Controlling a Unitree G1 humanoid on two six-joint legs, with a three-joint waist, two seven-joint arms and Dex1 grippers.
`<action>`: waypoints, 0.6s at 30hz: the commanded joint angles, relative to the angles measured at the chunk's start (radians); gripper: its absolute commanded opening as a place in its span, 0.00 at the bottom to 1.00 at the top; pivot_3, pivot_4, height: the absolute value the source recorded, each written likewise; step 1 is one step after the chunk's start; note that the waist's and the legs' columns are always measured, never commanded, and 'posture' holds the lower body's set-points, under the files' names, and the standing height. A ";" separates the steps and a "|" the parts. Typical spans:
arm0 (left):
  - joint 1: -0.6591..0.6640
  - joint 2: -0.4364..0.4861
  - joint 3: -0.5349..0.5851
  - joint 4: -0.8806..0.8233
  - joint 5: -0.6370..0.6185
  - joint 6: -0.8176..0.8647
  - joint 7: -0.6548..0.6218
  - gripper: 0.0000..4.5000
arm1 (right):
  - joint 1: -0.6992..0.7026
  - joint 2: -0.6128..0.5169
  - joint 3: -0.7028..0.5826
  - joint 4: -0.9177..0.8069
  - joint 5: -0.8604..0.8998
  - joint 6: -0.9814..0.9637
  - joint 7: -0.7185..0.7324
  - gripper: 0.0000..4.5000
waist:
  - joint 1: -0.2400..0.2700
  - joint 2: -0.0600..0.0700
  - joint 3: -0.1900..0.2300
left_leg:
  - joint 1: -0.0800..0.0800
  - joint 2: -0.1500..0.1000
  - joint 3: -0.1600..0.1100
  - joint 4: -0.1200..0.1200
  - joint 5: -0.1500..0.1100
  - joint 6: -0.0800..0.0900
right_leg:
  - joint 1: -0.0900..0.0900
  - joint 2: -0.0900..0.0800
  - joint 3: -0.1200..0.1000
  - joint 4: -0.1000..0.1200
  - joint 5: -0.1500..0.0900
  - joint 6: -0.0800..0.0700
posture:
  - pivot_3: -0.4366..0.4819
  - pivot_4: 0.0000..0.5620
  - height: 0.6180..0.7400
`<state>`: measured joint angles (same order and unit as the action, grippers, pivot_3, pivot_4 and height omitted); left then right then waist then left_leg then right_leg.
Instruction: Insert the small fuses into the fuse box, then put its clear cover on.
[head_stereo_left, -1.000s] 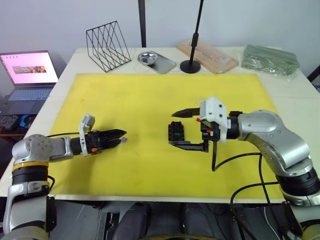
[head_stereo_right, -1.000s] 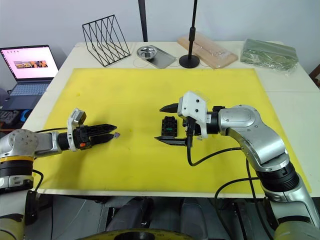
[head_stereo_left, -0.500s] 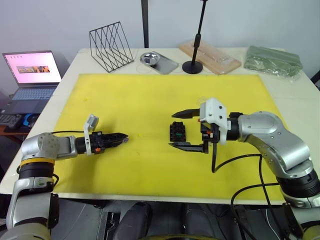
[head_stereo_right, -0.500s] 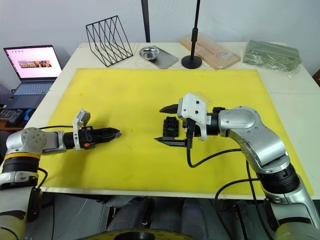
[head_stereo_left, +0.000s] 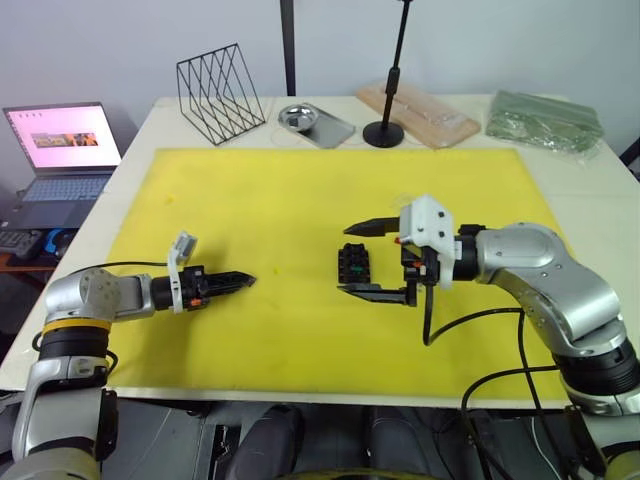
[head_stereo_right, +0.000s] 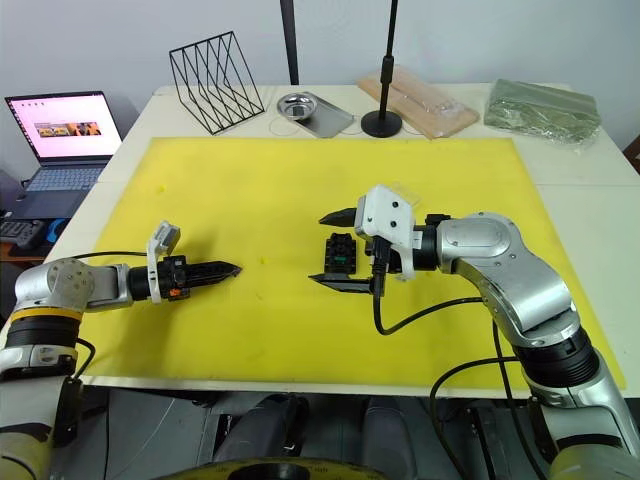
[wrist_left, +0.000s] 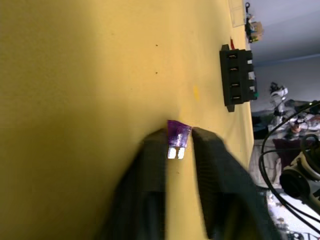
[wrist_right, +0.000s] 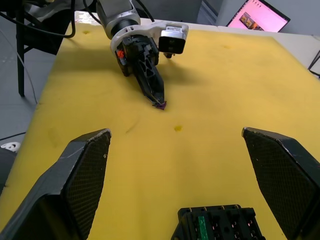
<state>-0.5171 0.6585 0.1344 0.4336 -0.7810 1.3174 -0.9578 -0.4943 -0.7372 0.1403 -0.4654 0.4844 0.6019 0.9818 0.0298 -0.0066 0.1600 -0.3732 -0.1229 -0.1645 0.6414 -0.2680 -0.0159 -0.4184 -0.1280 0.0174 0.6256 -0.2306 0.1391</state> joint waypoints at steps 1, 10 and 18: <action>0.035 0.008 -0.007 0.027 0.050 -0.001 0.039 0.00 | -0.016 -0.007 -0.023 -0.011 0.000 -0.019 0.008 1.00 | -0.003 0.002 -0.001 | 0.000 0.000 0.000 -0.001 0.000 0.000 | 0.000 0.000 0.000 0.000 0.000 0.000 | 0.48 0.27 1.00; 0.047 0.058 0.048 -0.143 -0.047 0.034 -0.055 0.00 | -0.025 0.000 -0.045 -0.004 0.045 0.032 0.002 1.00 | -0.020 0.003 -0.002 | 0.000 0.000 0.000 -0.007 0.001 -0.002 | -0.003 0.000 0.001 -0.002 0.000 0.000 | 0.48 0.27 1.00; 0.093 0.061 0.069 -0.568 -0.084 -0.258 -0.180 0.00 | -0.067 -0.003 -0.146 0.008 0.218 0.233 -0.039 1.00 | -0.018 -0.002 0.001 | -0.005 0.002 0.000 -0.011 0.002 -0.004 | -0.007 0.000 0.000 -0.011 0.002 -0.003 | 0.48 0.27 1.00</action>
<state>-0.4374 0.7328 0.1840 -0.0699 -0.8708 1.1355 -1.1346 -0.5423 -0.7350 0.0276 -0.4463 0.6687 0.8171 0.9510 0.0115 -0.0090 0.1614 -0.3785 -0.1214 -0.1642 0.6304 -0.2657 -0.0195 -0.4250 -0.1279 0.0176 0.6142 -0.2286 0.1363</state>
